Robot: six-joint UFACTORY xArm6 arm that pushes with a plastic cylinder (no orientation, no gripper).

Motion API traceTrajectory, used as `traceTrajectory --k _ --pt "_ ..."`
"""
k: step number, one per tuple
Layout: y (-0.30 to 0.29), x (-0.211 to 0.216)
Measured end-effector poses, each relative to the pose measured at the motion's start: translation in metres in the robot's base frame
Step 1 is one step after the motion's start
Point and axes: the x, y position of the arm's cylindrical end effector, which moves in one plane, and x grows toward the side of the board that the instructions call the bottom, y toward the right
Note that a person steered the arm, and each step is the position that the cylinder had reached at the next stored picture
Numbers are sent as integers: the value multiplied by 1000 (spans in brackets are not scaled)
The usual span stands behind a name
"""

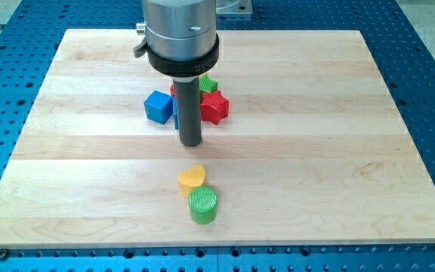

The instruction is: Push the red star into the triangle

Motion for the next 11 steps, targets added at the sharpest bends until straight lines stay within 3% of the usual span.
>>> traceTrajectory --k 1,2,3,4,5,7,9,10,11 --pt "54 -1" --pt "164 -3" --pt "230 -26" --pt "178 -59" --pt "70 -58" --pt "-52 -51" --pt "64 -35" --pt "42 7" --pt "-26 1"
